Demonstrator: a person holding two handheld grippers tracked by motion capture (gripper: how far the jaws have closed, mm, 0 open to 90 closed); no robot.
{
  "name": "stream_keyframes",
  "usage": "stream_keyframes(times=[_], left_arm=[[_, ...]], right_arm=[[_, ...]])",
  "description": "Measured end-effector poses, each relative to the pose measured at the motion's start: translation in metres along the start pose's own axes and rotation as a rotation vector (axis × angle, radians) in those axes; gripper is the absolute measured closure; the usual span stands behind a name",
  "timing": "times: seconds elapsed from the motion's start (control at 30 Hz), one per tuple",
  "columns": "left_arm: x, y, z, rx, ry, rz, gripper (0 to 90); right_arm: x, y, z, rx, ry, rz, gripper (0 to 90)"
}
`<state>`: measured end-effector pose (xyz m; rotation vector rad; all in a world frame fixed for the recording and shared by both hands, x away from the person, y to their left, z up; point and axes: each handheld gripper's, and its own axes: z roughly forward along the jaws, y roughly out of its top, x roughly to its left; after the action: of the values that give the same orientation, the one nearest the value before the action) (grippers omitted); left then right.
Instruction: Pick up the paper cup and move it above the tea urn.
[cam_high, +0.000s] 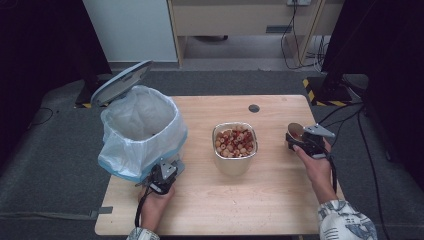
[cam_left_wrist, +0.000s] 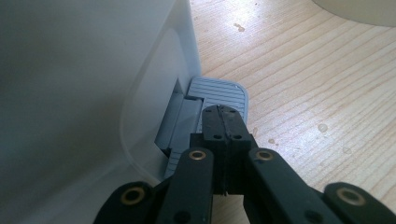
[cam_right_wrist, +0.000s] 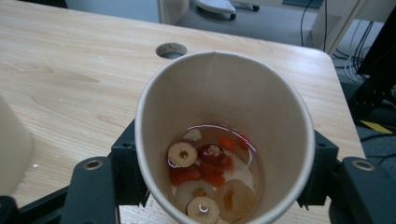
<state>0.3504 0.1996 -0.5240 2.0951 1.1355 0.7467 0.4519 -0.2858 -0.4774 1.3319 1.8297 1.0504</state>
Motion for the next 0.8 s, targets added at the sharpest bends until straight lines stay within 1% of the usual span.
stream_keyframes(times=[0.3,0.6,0.73,0.8], left_arm=[[0.0,0.0,0.0,-0.002,0.001,-0.003,89.4],[0.0,0.0,0.0,0.0,-0.001,-0.003,89.4],[0.0,0.0,0.0,-0.002,-0.001,-0.007,89.4],[0.0,0.0,0.0,-0.003,-0.002,-0.007,89.5]], right_arm=[[0.002,0.021,-0.016,-0.021,0.047,-0.069,37.3],[0.007,0.045,-0.024,-0.04,0.062,-0.146,38.0],[0.007,0.057,-0.025,-0.049,0.057,-0.161,38.1],[0.009,0.061,-0.026,-0.05,0.065,-0.174,38.1]])
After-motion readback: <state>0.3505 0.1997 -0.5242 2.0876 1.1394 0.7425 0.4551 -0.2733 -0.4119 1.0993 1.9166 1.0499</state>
